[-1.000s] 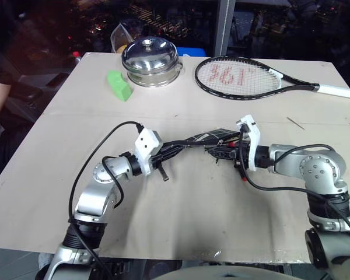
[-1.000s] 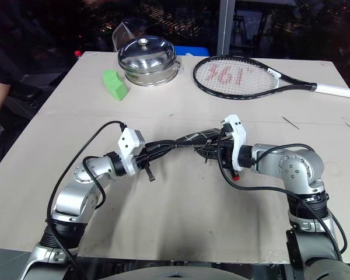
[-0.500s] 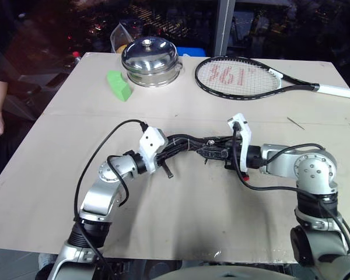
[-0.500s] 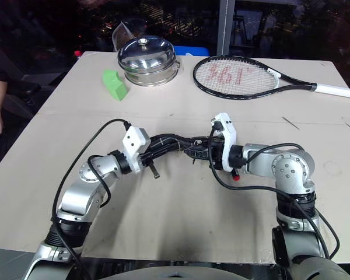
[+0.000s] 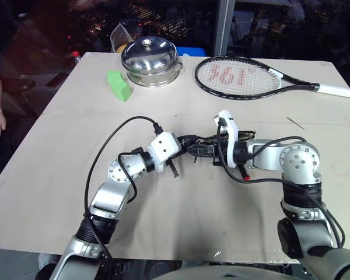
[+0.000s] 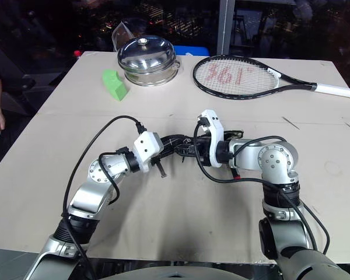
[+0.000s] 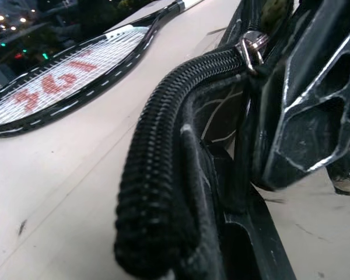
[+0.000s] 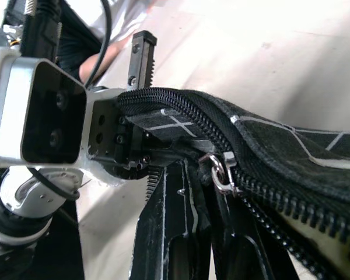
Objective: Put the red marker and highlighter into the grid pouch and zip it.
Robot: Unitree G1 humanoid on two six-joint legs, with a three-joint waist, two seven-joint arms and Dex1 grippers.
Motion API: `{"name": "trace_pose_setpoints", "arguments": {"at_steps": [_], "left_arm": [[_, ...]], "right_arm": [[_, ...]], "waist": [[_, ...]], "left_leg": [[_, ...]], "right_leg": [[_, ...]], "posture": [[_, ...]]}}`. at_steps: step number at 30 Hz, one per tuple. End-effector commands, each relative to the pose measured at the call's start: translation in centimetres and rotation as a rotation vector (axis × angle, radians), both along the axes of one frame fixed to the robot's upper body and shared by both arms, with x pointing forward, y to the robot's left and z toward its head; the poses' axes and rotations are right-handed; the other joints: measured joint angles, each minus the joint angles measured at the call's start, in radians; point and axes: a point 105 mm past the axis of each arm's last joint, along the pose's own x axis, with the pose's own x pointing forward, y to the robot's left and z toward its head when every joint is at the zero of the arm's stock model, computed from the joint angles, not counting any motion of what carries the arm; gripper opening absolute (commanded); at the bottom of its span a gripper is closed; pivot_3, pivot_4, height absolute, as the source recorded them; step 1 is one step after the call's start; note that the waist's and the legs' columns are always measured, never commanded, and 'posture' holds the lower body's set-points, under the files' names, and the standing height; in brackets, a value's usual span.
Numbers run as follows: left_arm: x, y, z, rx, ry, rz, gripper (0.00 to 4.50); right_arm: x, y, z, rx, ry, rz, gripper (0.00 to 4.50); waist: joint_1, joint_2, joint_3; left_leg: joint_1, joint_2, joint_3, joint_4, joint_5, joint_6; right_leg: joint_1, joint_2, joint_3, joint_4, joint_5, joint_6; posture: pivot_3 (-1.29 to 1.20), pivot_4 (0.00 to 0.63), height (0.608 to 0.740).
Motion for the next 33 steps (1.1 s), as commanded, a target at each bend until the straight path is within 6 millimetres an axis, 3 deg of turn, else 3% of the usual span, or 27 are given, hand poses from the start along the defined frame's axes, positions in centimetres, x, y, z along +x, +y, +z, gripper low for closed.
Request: {"name": "trace_pose_setpoints", "arguments": {"at_steps": [1, 7, 14, 17, 19, 20, 24, 27, 29, 30, 33], "left_arm": [[-0.1, -2.0, 1.2, 0.076, -0.162, -0.077, 0.00], [-0.3, -2.5, 1.7, 0.114, -0.305, -0.096, 0.00], [-1.8, -1.7, 1.8, 0.025, -0.262, -0.151, 0.00], [-1.6, -1.3, 1.8, -0.065, -0.163, -0.122, 0.00], [-1.6, -0.9, 1.6, -0.060, -0.143, -0.121, 0.00], [-1.7, -0.6, 1.5, -0.048, -0.144, -0.123, 0.00], [-1.8, 0.3, 1.3, -0.023, -0.142, -0.123, 0.00], [-1.8, 0.7, 1.2, -0.015, -0.139, -0.122, 0.00], [-1.9, 0.7, 1.2, -0.015, -0.137, -0.123, 0.00], [-1.9, 0.7, 1.2, -0.016, -0.137, -0.125, 0.00], [-2.0, 0.4, 1.2, -0.018, -0.138, -0.136, 0.00]], "right_arm": [[-0.7, 1.9, 1.4, 0.055, -0.012, 0.088, 0.04], [-0.5, 2.0, 1.2, 0.090, 0.031, 0.096, 0.04], [1.6, -0.7, 1.6, 0.124, 0.016, -0.046, 0.04], [0.7, -1.7, 1.4, 0.075, -0.056, -0.030, 0.82], [-0.5, -2.6, 1.2, -0.019, -0.161, -0.002, 1.73], [-1.1, -3.2, 1.5, -0.025, -0.194, 0.013, 1.98], [-2.7, -6.0, 3.5, -0.043, -0.334, 0.004, 1.98], [-3.0, -7.7, 5.1, -0.028, -0.382, -0.049, 1.20], [-2.6, -8.3, 5.5, -0.041, -0.400, -0.105, 0.26], [-2.2, -8.4, 5.5, -0.049, -0.401, -0.133, 0.06], [-1.5, -8.4, 5.4, -0.050, -0.386, -0.167, 0.06]], "waist": [[0.000, 0.000, 0.000], [0.000, 0.000, 0.000], [-0.001, 0.000, 0.000], [0.001, 0.000, 0.000], [0.004, 0.001, 0.000], [0.003, 0.001, 0.000], [-0.002, 0.001, 0.001], [-0.002, 0.001, 0.001], [-0.001, 0.001, 0.001], [-0.001, 0.001, 0.001], [0.000, 0.001, 0.001]], "left_leg": [[-0.001, 0.000, 0.000, 0.000, 0.000, 0.000], [-0.001, 0.000, 0.000, -0.001, 0.000, 0.000], [-0.003, 0.000, 0.000, -0.001, 0.000, 0.000], [-0.004, 0.000, -0.001, 0.000, 0.000, 0.000], [-0.005, 0.000, -0.001, 0.000, 0.000, 0.000], [-0.007, -0.001, -0.002, 0.000, 0.000, 0.000], [-0.013, -0.001, -0.003, 0.002, 0.000, 0.000], [-0.012, 0.000, -0.003, 0.002, 0.000, 0.000], [-0.011, 0.001, -0.004, 0.002, 0.000, 0.000], [-0.011, 0.001, -0.004, 0.002, 0.000, 0.000], [-0.012, 0.001, -0.004, 0.002, 0.000, 0.000]], "right_leg": [[-0.001, 0.000, 0.000, 0.000, 0.000, 0.000], [-0.001, 0.000, 0.000, 0.000, 0.000, 0.000], [-0.003, -0.001, -0.001, 0.000, 0.000, 0.000], [-0.003, -0.001, -0.001, -0.001, 0.000, 0.000], [-0.003, -0.002, -0.002, -0.001, 0.000, 0.000], [-0.004, -0.002, -0.003, -0.002, 0.000, 0.000], [-0.010, -0.002, -0.003, -0.001, 0.000, 0.001], [-0.010, 0.001, -0.002, 0.000, 0.000, 0.001], [-0.010, 0.001, -0.003, 0.000, -0.001, 0.002], [-0.010, 0.001, -0.003, 0.000, -0.001, 0.002], [-0.010, 0.001, -0.003, 0.000, -0.001, 0.002]], "posture": [[0.00, 0.150, 0.740], [0.00, 0.150, 0.740], [0.00, 0.150, 0.740], [0.00, 0.150, 0.740], [0.00, 0.150, 0.740], [0.00, 0.150, 0.740], [0.00, 0.150, 0.740], [0.00, 0.150, 0.740], [0.00, 0.150, 0.740], [0.00, 0.150, 0.740], [0.00, 0.150, 0.740]]}}
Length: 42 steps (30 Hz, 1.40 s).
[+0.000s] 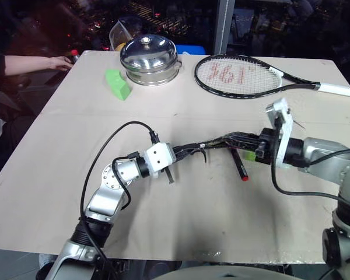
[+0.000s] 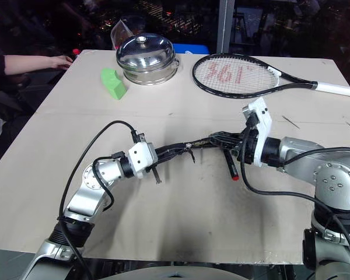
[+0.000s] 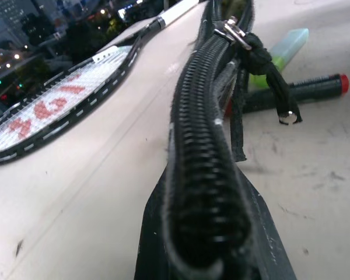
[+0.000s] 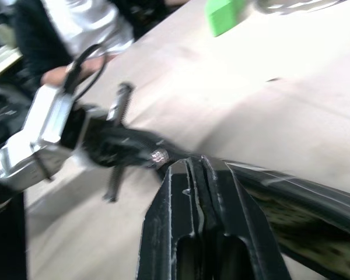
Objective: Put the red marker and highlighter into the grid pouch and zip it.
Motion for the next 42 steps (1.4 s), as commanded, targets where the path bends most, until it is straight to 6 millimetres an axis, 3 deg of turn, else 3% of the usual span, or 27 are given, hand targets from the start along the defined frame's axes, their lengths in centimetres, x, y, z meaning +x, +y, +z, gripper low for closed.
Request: {"name": "trace_pose_setpoints", "arguments": {"at_steps": [1, 6, 11, 23, 26, 28, 30, 33, 36, 40, 42], "left_arm": [[-0.3, -0.4, 1.5, -0.021, -0.062, -0.029, 0.00], [-0.1, -0.3, 1.8, -0.030, -0.062, -0.021, 0.00], [0.1, 0.1, 1.7, -0.027, -0.060, 0.002, 0.00], [-0.1, 0.0, 1.8, -0.019, -0.069, -0.010, 0.00], [-0.2, -0.2, 1.7, -0.012, -0.073, -0.018, 0.00], [-0.1, -0.2, 1.7, -0.003, -0.072, -0.015, 0.00], [0.4, 0.1, 1.6, 0.005, -0.059, 0.011, 0.00], [1.0, 0.6, 1.4, 0.020, -0.040, 0.046, 0.00], [1.4, 1.0, 1.1, 0.051, -0.034, 0.062, 0.00], [1.8, 1.5, 1.1, 0.070, -0.033, 0.075, 0.00], [1.9, 1.7, 1.2, 0.070, -0.033, 0.080, 0.00]], "right_arm": [[0.3, 0.3, 0.8, 0.019, -0.025, -0.015, 0.06], [0.3, 0.4, -0.4, -0.036, 0.021, -0.011, 0.06], [-1.1, 1.3, 0.0, -0.007, 0.017, 0.085, 0.06], [2.0, 0.2, -2.4, -0.029, 0.115, -0.077, 0.06], [2.9, 0.9, -3.2, -0.074, 0.116, -0.095, 0.06], [3.4, 1.7, -3.6, -0.235, -0.039, -0.091, 0.06], [3.5, 3.0, -3.8, -0.494, -0.357, -0.008, 0.06], [3.2, 5.1, -4.0, -0.742, -0.757, 0.196, 0.06], [3.7, 6.0, -4.3, -0.865, -0.948, 0.316, 0.06], [4.1, 6.7, -4.9, -0.911, -1.033, 0.423, 1.20], [4.4, 6.6, -5.2, -0.917, -1.038, 0.429, 2.22]], "waist": [[0.002, 0.000, 0.000], [0.004, 0.000, 0.000], [0.004, 0.000, 0.000], [0.003, 0.000, 0.000], [0.001, 0.000, 0.000], [0.000, 0.000, 0.000], [0.001, 0.002, 0.001], [0.002, 0.002, 0.001], [0.000, 0.002, 0.001], [0.002, 0.002, 0.001], [0.003, 0.002, 0.001]], "left_leg": [[0.000, 0.000, 0.000, 0.000, 0.000, 0.000], [-0.001, -0.002, 0.000, 0.000, 0.000, 0.000], [-0.001, -0.002, 0.000, 0.000, 0.000, 0.000], [-0.001, -0.002, 0.001, 0.000, 0.000, 0.000], [0.000, -0.002, 0.001, 0.000, 0.000, 0.000], [0.000, -0.001, 0.001, 0.000, 0.000, 0.000], [-0.001, -0.001, 0.001, 0.000, 0.000, 0.000], [-0.002, -0.002, 0.002, 0.001, 0.000, 0.000], [-0.002, -0.002, 0.004, 0.001, 0.000, 0.000], [-0.002, -0.001, 0.006, 0.001, 0.001, -0.002], [-0.002, -0.001, 0.007, 0.002, 0.002, -0.004]], "right_leg": [[0.000, 0.000, 0.000, 0.000, 0.000, 0.000], [0.000, 0.000, 0.000, 0.000, 0.001, -0.001], [0.000, 0.000, 0.000, 0.000, 0.001, -0.001], [0.000, 0.001, 0.000, 0.000, 0.001, -0.001], [0.000, 0.001, 0.000, 0.000, 0.001, -0.001], [0.000, 0.001, 0.001, 0.000, 0.001, -0.001], [-0.001, 0.002, 0.001, 0.001, 0.000, 0.000], [-0.004, 0.002, 0.001, 0.001, -0.001, 0.003], [-0.005, 0.003, 0.003, 0.001, -0.001, 0.003], [-0.005, 0.003, 0.003, 0.002, -0.001, 0.003], [-0.005, 0.003, 0.002, 0.002, 0.000, 0.001]], "posture": [[0.00, 0.150, 0.740], [0.00, 0.150, 0.740], [0.00, 0.150, 0.740], [0.00, 0.150, 0.740], [0.00, 0.150, 0.740], [0.00, 0.150, 0.740], [0.00, 0.150, 0.740], [0.00, 0.150, 0.740], [0.00, 0.150, 0.740], [0.00, 0.150, 0.740], [0.00, 0.150, 0.740]]}}
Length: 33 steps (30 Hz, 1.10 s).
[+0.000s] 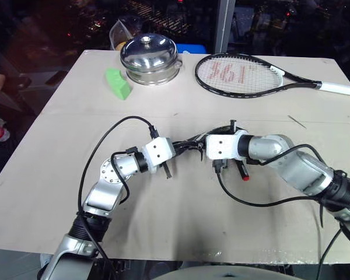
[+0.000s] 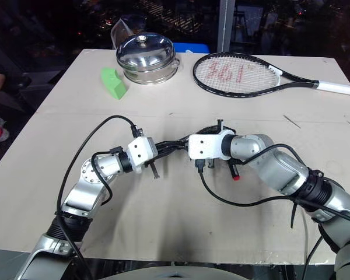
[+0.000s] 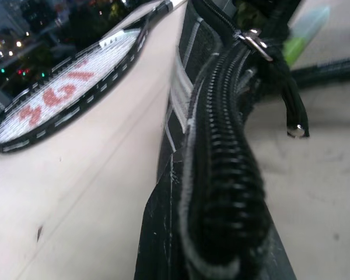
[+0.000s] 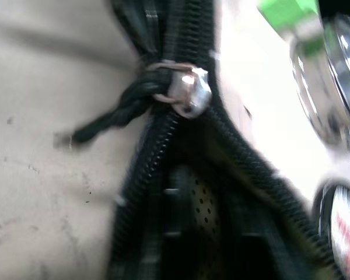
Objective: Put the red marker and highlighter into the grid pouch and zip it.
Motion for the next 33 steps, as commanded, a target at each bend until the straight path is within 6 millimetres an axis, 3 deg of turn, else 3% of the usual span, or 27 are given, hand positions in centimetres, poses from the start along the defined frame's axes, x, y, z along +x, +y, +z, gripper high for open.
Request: {"name": "trace_pose_setpoints", "arguments": {"at_steps": [1, 4, 5, 11, 15, 18, 20, 25, 30, 33], "left_arm": [[0.6, 0.6, 1.3, -0.004, -0.045, 0.023, 0.00], [0.8, 1.0, 1.5, -0.003, -0.041, 0.044, 0.00], [0.9, 1.0, 1.5, -0.001, -0.041, 0.047, 0.00], [1.0, 1.3, 1.6, -0.002, -0.035, 0.061, 0.00], [1.1, 2.7, 1.8, -0.013, -0.029, 0.095, 0.00], [1.4, 3.9, 2.1, -0.020, -0.027, 0.129, 0.00], [1.5, 4.3, 2.2, -0.017, -0.028, 0.143, 0.00], [1.7, 4.3, 2.3, -0.019, -0.031, 0.143, 0.00], [1.7, 4.0, 2.5, -0.019, -0.035, 0.135, 0.00], [1.7, 3.8, 2.7, -0.018, -0.042, 0.126, 0.00]], "right_arm": [[0.2, 0.3, 0.5, -0.025, -0.057, 0.052, 2.79], [0.8, 0.0, 0.4, -0.036, -0.079, 0.036, 4.23], [0.9, 0.0, 0.4, -0.039, -0.084, 0.033, 4.47], [1.3, -0.4, 1.0, -0.016, -0.093, 0.005, 4.47], [0.6, -3.1, 4.7, 0.333, 0.191, -0.186, 4.47], [-1.8, -6.2, 5.9, 0.471, 0.375, -0.307, 4.47], [-3.1, -7.2, 5.3, 0.520, 0.511, -0.395, 4.47], [-4.8, -8.2, 0.6, 0.509, 0.714, -0.690, 4.47], [-5.3, -7.3, -2.6, 0.550, 0.854, -0.820, 4.47], [-4.8, -8.0, -5.1, 0.519, 0.854, -0.931, 4.47]], "waist": [[0.000, 0.000, 0.000], [0.000, 0.000, 0.000], [-0.001, 0.000, 0.000], [0.000, 0.000, 0.000], [0.002, 0.000, 0.000], [0.005, 0.000, 0.000], [0.006, -0.001, -0.001], [-0.005, -0.001, -0.001], [-0.001, -0.002, -0.002], [0.000, -0.004, -0.003]], "left_leg": [[0.000, 0.000, 0.001, 0.000, 0.000, 0.000], [0.000, 0.000, 0.001, 0.000, 0.000, 0.000], [0.000, 0.000, 0.001, 0.001, 0.000, 0.000], [0.001, 0.000, 0.002, 0.002, 0.000, -0.001], [0.001, 0.000, 0.002, 0.002, 0.000, -0.001], [0.001, 0.000, 0.001, 0.003, 0.000, -0.001], [0.001, 0.000, 0.000, 0.003, 0.000, 0.001], [0.002, 0.001, -0.001, 0.002, -0.002, 0.003], [0.002, 0.000, -0.001, 0.003, -0.002, 0.003], [0.002, -0.001, -0.001, 0.003, -0.002, 0.003]], "right_leg": [[0.000, 0.000, 0.000, 0.000, 0.001, -0.001], [0.000, 0.000, 0.000, 0.000, 0.001, -0.002], [0.000, 0.000, 0.000, 0.001, 0.001, -0.002], [0.000, 0.000, 0.000, 0.003, 0.001, -0.002], [-0.001, -0.001, 0.001, 0.005, 0.001, -0.003], [0.000, -0.001, 0.002, 0.006, 0.002, -0.003], [0.000, -0.004, 0.002, 0.006, 0.001, -0.003], [0.000, -0.005, 0.002, 0.008, 0.001, -0.004], [-0.001, -0.003, 0.003, 0.010, 0.001, -0.003], [-0.001, -0.002, 0.003, 0.010, 0.001, -0.003]], "posture": [[0.00, 0.150, 0.740], [0.00, 0.150, 0.740], [0.00, 0.150, 0.740], [0.00, 0.150, 0.740], [0.00, 0.150, 0.740], [0.00, 0.150, 0.740], [0.00, 0.150, 0.740], [0.00, 0.150, 0.740], [0.00, 0.150, 0.740], [0.00, 0.150, 0.740]]}}
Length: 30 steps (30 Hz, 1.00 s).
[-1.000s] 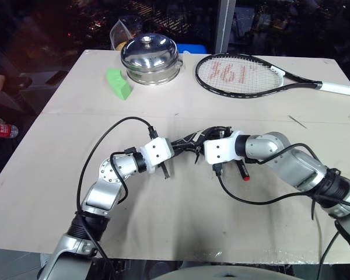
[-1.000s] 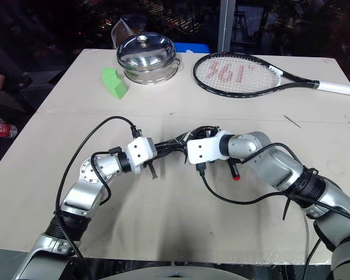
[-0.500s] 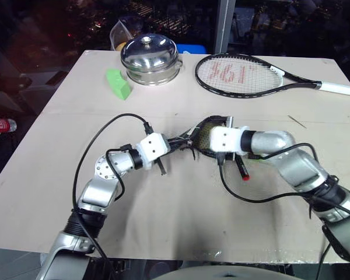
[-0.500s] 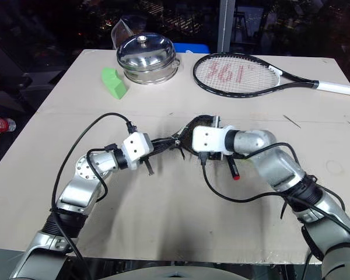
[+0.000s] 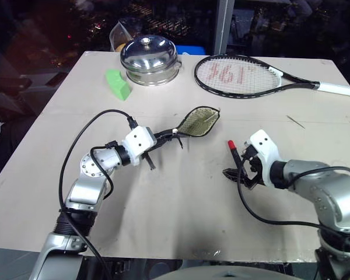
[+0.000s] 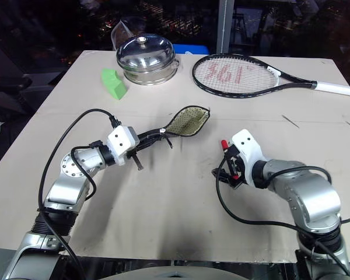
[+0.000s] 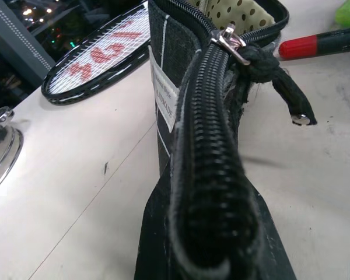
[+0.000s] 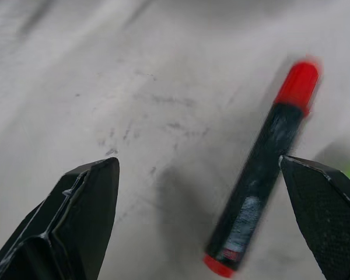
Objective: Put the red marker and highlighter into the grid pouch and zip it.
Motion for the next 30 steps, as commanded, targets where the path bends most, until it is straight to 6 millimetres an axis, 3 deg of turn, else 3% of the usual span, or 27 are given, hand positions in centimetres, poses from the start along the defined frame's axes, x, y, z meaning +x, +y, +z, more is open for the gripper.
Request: {"name": "trace_pose_setpoints", "arguments": {"at_steps": [1, 8, 9, 12, 16, 20, 23, 30], "left_arm": [[0.1, -0.4, 1.3, -0.004, -0.047, -0.017, 0.00], [-0.1, -0.5, 1.5, 0.004, -0.052, -0.024, 0.00], [-0.1, -0.5, 1.5, 0.004, -0.053, -0.024, 0.00], [-0.2, -0.4, 1.4, 0.000, -0.050, -0.023, 0.00], [-0.4, -0.5, 1.2, 0.005, -0.039, -0.044, 0.00], [-0.7, -0.6, 1.0, 0.021, -0.034, -0.065, 0.00], [-0.7, -0.9, 0.9, 0.026, -0.034, -0.081, 0.00], [-1.4, -1.7, 0.7, 0.054, -0.052, -0.138, 0.00]], "right_arm": [[0.6, -1.5, -3.0, -0.122, 0.040, -0.098, 3.92], [0.8, -1.9, -3.4, -0.175, 0.015, -0.075, 0.58], [0.8, -1.9, -3.4, -0.172, 0.012, -0.072, 0.26], [1.2, -1.5, -2.0, -0.156, -0.058, -0.038, 0.26], [0.9, 0.5, 4.2, -0.147, -0.302, 0.202, 0.26], [0.9, 0.8, 7.2, -0.262, -0.416, 0.334, 0.26], [1.4, 0.3, 8.2, -0.423, -0.485, 0.424, 0.26], [3.1, -0.5, 8.5, -0.657, -0.576, 0.567, 0.26]], "waist": [[0.001, -0.004, -0.002], [-0.001, -0.006, -0.004], [0.000, -0.006, -0.004], [0.000, -0.006, -0.004], [-0.001, -0.004, -0.002], [-0.003, -0.003, -0.001], [0.000, -0.002, -0.001], [0.000, -0.002, 0.000]], "left_leg": [[0.000, 0.000, 0.000, 0.000, 0.000, 0.000], [0.001, 0.000, 0.000, 0.000, 0.000, 0.000], [0.001, 0.000, 0.000, 0.000, 0.000, 0.000], [0.000, 0.000, 0.000, 0.000, 0.000, 0.000], [0.000, 0.000, 0.000, 0.000, 0.000, 0.000], [0.000, 0.001, 0.000, 0.000, 0.000, 0.000], [0.000, 0.001, -0.001, -0.001, 0.000, 0.000], [-0.001, 0.000, 0.001, 0.000, 0.000, 0.000]], "right_leg": [[0.000, 0.000, 0.000, 0.000, 0.000, 0.000], [0.001, 0.000, 0.000, 0.000, -0.001, 0.002], [0.001, 0.000, 0.000, 0.000, -0.001, 0.002], [0.001, 0.000, 0.000, -0.001, -0.001, 0.002], [0.000, 0.000, 0.000, -0.001, -0.001, 0.002], [-0.001, 0.001, 0.001, 0.000, -0.002, 0.003], [-0.001, 0.000, -0.001, -0.001, 0.000, 0.000], [-0.001, -0.001, 0.001, -0.002, 0.000, 0.000]], "posture": [[0.00, 0.150, 0.740], [0.00, 0.150, 0.740], [0.00, 0.150, 0.740], [0.00, 0.150, 0.740], [0.00, 0.150, 0.740], [0.00, 0.150, 0.740], [0.00, 0.150, 0.740], [0.00, 0.150, 0.740]]}}
